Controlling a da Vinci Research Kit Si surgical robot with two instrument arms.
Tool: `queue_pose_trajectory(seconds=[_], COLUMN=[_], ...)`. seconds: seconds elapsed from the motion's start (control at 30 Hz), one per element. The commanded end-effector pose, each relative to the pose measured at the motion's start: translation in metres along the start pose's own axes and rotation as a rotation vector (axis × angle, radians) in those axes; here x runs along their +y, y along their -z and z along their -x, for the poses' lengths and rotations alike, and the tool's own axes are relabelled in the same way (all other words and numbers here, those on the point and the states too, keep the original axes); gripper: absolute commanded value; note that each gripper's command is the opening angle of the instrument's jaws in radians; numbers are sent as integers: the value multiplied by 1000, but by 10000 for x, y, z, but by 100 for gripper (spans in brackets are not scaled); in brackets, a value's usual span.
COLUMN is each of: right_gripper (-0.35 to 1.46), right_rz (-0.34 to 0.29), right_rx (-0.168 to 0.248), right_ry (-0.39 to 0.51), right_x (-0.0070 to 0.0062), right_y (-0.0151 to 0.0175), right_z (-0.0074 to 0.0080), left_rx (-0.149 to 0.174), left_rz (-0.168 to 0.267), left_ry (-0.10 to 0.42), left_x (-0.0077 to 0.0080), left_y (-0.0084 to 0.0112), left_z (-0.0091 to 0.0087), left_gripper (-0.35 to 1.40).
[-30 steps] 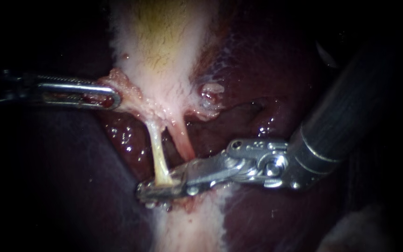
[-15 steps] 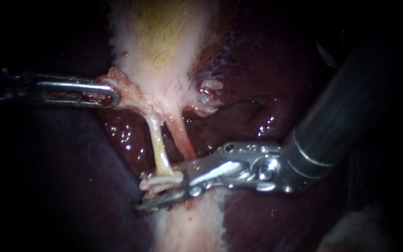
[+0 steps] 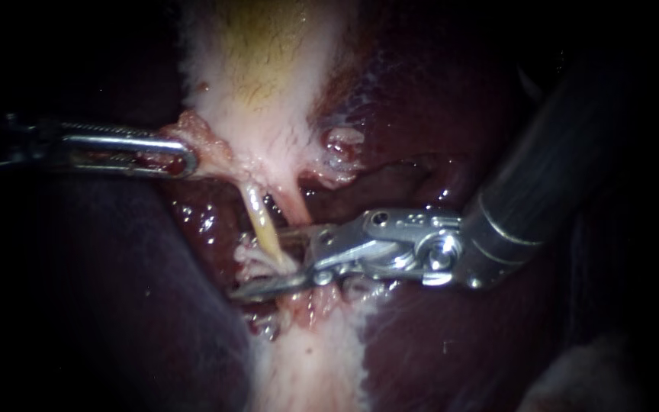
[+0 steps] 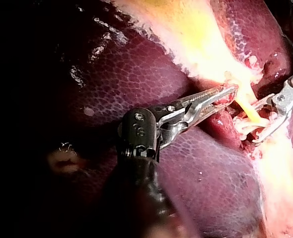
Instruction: Going back second clip left tube
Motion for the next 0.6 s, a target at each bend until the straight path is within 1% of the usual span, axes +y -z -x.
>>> queue_pose_trajectory(seconds=[0.03, 0.3, 0.47, 0.6], right_gripper=[50, 50, 50, 50], right_rz=[-1, -10, -20, -22], right_rx=[0, -2, -2, -3], right_ry=[13, 71, 75, 76], right_x=[-1, -4, -6, -7], right_y=[2, 21, 38, 41], right_z=[0, 0, 1, 3], left_rx=[0, 0, 0, 0], left_rz=[0, 0, 0, 0], left_ry=[0, 0, 0, 0], left_x=[0, 1, 1, 1], left_y=[0, 1, 1, 1], left_z=[0, 0, 0, 0], left_gripper=[-35, -35, -35, -35])
